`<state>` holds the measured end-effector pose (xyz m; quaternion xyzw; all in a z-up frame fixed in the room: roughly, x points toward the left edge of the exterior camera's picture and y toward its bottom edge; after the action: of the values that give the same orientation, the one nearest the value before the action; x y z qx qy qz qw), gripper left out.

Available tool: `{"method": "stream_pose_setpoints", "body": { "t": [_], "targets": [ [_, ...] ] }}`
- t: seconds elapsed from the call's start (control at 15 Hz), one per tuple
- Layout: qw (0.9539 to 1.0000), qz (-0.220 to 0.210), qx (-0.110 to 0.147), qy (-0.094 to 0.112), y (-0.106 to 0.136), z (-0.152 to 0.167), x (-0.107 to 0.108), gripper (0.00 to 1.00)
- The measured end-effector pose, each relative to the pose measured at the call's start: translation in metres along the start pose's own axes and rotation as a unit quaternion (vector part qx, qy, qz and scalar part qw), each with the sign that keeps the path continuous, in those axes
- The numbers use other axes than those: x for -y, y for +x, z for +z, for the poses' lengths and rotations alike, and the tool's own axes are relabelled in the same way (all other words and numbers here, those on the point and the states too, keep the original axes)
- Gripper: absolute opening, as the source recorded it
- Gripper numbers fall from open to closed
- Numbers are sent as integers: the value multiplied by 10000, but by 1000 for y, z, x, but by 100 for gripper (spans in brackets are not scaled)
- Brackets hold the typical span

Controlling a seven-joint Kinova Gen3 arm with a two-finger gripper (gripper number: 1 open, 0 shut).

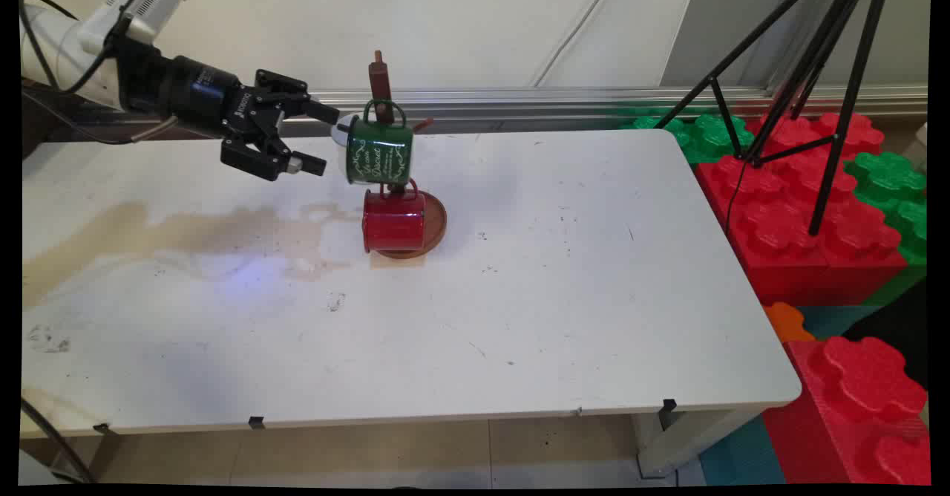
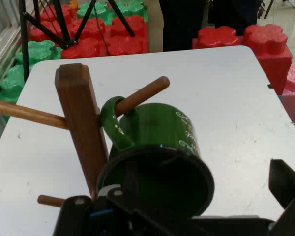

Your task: Pick up the red mug from the rack

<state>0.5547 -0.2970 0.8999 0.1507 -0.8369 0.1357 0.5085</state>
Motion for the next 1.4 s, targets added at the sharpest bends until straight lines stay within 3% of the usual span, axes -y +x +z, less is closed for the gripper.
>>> {"method": "stream_pose_setpoints", "body": {
  "t": [0.8,1.4],
  "targets": [
    [9996,240,172,16,0,-48,-10,100],
    [9989,221,406,-59,-15,-79,-25,100]
  ]
}}
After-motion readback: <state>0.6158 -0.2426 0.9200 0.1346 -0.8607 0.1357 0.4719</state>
